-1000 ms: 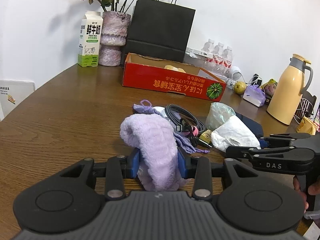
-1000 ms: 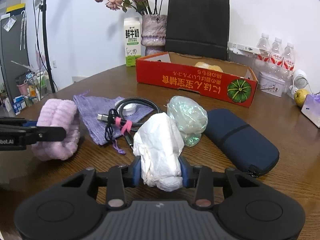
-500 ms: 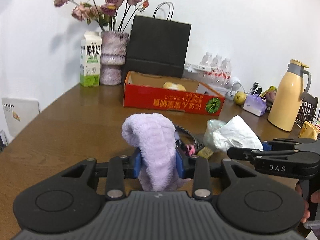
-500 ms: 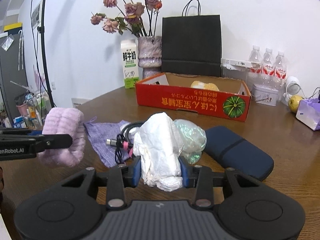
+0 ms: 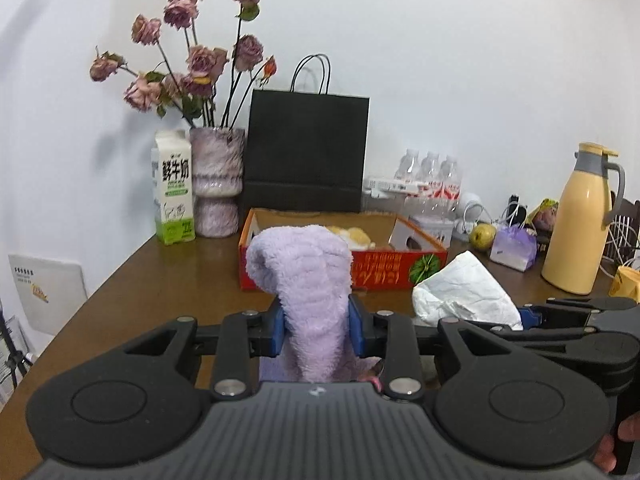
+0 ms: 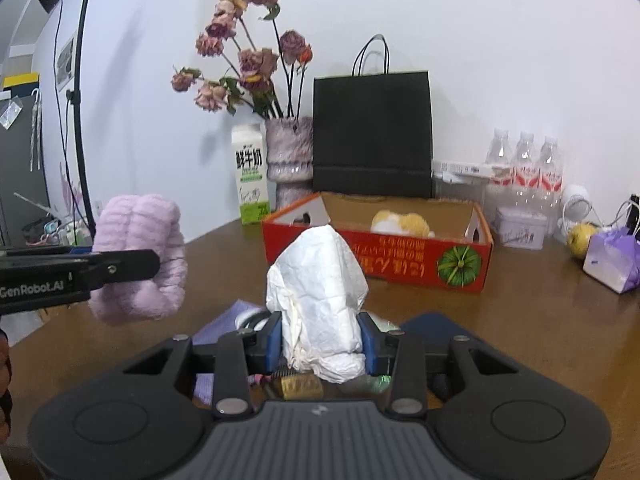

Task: Organize objects
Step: 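Carry the white cloth and lilac towel over the red box with both tools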

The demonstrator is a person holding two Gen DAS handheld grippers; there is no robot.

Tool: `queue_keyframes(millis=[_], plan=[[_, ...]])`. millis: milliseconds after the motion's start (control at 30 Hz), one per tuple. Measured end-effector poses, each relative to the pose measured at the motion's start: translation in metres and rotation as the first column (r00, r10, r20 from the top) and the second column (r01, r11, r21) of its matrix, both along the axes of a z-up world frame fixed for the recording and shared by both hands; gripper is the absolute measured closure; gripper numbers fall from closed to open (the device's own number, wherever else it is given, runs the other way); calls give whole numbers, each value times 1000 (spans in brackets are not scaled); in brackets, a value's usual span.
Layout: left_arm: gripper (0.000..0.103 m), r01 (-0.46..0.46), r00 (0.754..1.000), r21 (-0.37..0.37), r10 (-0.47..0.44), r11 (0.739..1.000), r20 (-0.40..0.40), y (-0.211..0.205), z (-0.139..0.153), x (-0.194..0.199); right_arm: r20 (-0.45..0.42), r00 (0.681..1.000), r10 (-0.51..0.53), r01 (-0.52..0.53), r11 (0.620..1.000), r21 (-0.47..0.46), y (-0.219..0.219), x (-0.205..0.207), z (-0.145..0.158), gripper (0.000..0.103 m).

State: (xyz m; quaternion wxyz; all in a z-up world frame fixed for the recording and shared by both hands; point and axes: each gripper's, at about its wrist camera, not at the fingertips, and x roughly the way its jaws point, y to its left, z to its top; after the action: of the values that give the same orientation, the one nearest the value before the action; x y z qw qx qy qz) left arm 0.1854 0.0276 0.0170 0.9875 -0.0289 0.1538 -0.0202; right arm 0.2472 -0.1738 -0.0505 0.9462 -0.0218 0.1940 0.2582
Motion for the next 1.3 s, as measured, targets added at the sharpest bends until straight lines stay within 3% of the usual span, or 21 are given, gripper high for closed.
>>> queue_keyframes(millis=[400,733,1300], plan=[[72,-15,999,-34,16,999,39,-4,25,45,66,997,-36,33,999,40,9,34,27,66],[72,-25,998,-65,28,998,49,-4,42,103,94,993,-73,68,996,56,22,86,51,66],[72,-86,995,-137,92,987,37,9,46,202,78,984,-157,151,985,80,39,181,58,66]])
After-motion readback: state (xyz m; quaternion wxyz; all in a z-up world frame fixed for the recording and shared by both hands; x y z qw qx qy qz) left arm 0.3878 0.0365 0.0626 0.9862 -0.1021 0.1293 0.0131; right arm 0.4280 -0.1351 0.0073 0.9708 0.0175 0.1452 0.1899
